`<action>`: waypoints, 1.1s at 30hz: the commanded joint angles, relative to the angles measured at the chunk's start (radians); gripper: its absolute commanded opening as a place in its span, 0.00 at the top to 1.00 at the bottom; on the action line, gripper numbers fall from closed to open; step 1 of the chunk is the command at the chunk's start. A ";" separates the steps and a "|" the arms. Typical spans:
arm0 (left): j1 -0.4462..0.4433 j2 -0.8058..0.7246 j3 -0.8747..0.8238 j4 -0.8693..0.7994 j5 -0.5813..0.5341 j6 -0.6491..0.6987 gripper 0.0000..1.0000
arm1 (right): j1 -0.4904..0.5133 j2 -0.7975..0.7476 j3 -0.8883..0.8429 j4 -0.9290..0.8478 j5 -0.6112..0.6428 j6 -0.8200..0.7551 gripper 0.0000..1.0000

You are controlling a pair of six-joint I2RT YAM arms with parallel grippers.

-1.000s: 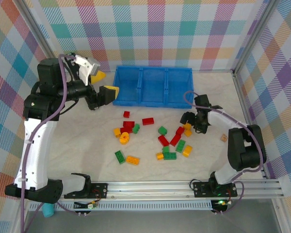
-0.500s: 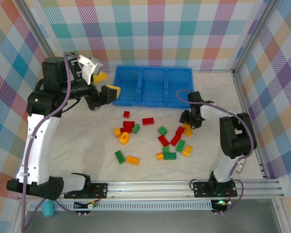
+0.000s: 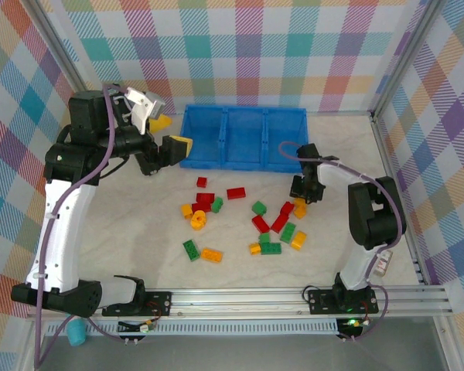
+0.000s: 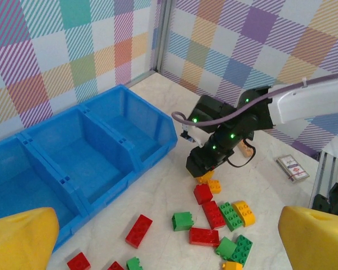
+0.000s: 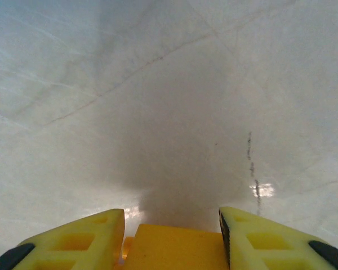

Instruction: Sort the legos into containers by color

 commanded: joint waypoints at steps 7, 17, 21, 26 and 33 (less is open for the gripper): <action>-0.007 -0.028 -0.039 0.002 -0.005 0.042 0.00 | 0.005 -0.001 0.358 -0.120 0.070 -0.161 0.64; -0.007 -0.038 -0.057 0.005 -0.020 0.055 0.00 | 0.020 0.339 0.705 -0.033 0.129 -0.261 0.63; -0.007 -0.048 -0.095 0.037 -0.016 0.049 0.00 | 0.028 0.446 0.789 -0.034 0.158 -0.272 0.63; -0.007 -0.030 -0.086 0.034 -0.012 0.046 0.00 | 0.046 0.502 0.814 -0.031 0.176 -0.283 0.61; -0.007 -0.017 -0.082 0.034 -0.011 0.042 0.00 | 0.062 0.448 0.782 -0.029 0.191 -0.297 0.45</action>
